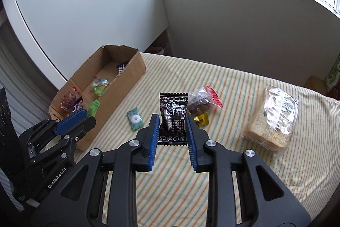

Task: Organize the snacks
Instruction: 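Carry both items into the cardboard box and open both tools, then move both tools toward the bagged bread loaf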

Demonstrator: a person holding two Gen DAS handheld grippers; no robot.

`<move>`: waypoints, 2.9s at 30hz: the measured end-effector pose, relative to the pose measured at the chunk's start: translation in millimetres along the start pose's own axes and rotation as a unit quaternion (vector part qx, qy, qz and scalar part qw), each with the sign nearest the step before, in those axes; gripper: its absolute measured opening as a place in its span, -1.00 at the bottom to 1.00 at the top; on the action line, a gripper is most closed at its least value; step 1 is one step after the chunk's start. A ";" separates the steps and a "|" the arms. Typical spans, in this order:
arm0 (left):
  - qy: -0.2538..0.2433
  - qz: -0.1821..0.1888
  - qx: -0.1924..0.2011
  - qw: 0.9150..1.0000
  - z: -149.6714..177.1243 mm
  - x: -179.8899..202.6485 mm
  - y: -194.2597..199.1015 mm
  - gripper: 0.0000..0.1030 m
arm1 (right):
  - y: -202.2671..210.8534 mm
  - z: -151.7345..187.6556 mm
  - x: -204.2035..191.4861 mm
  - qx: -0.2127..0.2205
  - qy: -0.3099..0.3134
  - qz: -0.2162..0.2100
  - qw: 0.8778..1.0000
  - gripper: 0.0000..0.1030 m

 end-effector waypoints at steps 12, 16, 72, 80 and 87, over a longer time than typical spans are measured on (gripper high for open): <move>0.054 -0.044 0.009 0.998 1.4 -70.4 5.0 -0.65 | -34.5 -40.0 -80.2 0.003 0.047 -0.047 0.998 -0.50; 0.061 -0.050 0.005 0.997 4.8 -84.1 5.4 -0.65 | -50.6 -49.1 -106.4 -0.004 0.063 -0.057 0.996 -0.50; 0.037 0.013 0.001 0.999 -7.7 16.7 -15.4 -0.13 | 6.8 -31.0 76.5 0.017 -0.047 0.075 0.996 0.58; 0.006 0.045 -0.011 0.999 -8.2 72.9 -33.2 -0.06 | 7.1 -13.9 140.0 0.006 -0.088 0.110 0.990 0.75; -0.006 0.065 -0.030 0.997 -5.0 106.2 -53.8 0.06 | -5.2 -8.8 193.2 -0.005 -0.124 0.089 0.988 0.75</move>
Point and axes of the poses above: each gripper's, at about its wrist camera, not at the fingertips, and y roughly against the way its jaws point, x to its right, z to its underside, the point moved 1 cm from there along -y, roughly the way its jaws point, and after that the axes turned 5 degrees about z, right-handed, at the moved point
